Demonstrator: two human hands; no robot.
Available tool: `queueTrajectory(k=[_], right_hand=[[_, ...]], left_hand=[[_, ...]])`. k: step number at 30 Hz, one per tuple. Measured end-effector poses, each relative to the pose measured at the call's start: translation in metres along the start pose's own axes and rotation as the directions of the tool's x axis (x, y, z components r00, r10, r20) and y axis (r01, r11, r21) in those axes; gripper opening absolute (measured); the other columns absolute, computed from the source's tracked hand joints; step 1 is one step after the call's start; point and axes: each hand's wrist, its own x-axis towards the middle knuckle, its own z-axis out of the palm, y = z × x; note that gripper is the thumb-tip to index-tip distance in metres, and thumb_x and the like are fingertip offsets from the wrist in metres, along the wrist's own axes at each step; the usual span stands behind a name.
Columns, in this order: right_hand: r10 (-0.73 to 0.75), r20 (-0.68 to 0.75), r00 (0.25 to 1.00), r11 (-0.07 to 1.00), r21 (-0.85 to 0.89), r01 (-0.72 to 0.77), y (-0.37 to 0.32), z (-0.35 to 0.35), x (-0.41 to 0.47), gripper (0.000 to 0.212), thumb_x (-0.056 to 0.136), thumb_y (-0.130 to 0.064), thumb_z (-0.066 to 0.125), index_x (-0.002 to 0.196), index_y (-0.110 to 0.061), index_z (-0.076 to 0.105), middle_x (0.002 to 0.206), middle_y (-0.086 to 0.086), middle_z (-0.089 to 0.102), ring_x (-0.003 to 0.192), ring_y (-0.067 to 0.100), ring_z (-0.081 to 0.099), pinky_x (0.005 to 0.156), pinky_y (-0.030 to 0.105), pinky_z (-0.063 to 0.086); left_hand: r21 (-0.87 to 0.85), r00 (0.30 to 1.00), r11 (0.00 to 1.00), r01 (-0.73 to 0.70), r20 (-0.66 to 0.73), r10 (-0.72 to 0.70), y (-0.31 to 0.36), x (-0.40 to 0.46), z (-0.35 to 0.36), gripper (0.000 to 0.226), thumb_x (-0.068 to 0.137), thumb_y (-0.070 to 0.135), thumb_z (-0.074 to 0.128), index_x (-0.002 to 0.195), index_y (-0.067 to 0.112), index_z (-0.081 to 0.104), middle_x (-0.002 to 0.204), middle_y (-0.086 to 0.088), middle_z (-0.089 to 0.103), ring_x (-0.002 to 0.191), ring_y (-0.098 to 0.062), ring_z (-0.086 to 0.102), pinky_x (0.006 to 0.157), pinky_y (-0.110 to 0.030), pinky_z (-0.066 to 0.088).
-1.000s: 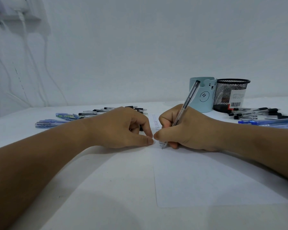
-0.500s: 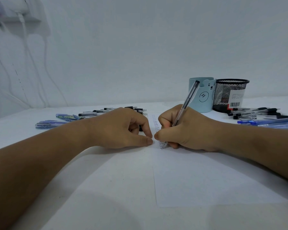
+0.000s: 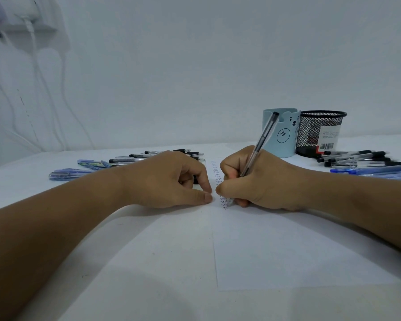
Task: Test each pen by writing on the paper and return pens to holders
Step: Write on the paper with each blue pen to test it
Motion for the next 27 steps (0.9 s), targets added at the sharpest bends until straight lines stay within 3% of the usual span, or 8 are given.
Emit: queueTrajectory(k=[4,9,23,27], right_hand=[[0.013,0.006,1.0,1.0,0.015,-0.013,-0.0007,0.001,0.0001,0.047,0.08,0.001,0.064,0.05,-0.017,0.033,0.044,0.005,0.042,0.048,0.02,0.041,0.053,0.03,0.028],[-0.013,-0.027,1.0,1.0,0.002,0.013,0.0004,0.0005,-0.0008,0.043,0.08,0.0,0.063,0.051,-0.016,0.036,0.045,0.005,0.048,0.052,0.021,0.042,0.051,0.027,0.031],[-0.039,0.001,0.999,0.999,0.016,0.039,0.0047,0.0008,0.0027,0.04,0.075,-0.003,0.062,0.05,-0.017,0.033,0.044,0.005,0.041,0.047,0.02,0.042,0.048,0.024,0.031],[0.007,-0.05,0.999,0.993,0.117,-0.002,0.0034,0.0008,0.0,0.046,0.087,-0.011,0.069,0.052,-0.017,0.039,0.047,0.009,0.048,0.044,0.021,0.038,0.048,0.027,0.029]], left_hand=[[0.001,1.0,1.0,-0.007,0.002,0.007,-0.0003,0.0009,-0.0005,0.008,0.087,0.038,0.076,0.087,0.031,0.073,0.053,0.009,0.049,0.052,-0.009,0.043,0.056,-0.019,0.037],[-0.004,1.0,1.0,-0.005,-0.002,0.005,-0.0013,0.0005,-0.0006,0.007,0.087,0.037,0.076,0.087,0.031,0.074,0.053,0.009,0.049,0.052,-0.009,0.043,0.057,-0.021,0.038],[-0.003,1.0,1.0,-0.014,-0.002,0.014,-0.0017,0.0006,-0.0001,0.007,0.087,0.037,0.076,0.087,0.03,0.073,0.052,0.01,0.049,0.051,-0.008,0.042,0.055,-0.017,0.036],[0.004,1.0,1.0,-0.02,-0.005,0.02,-0.0024,0.0004,-0.0001,0.007,0.087,0.037,0.076,0.089,0.031,0.073,0.052,0.01,0.049,0.051,-0.006,0.042,0.056,-0.018,0.037]])
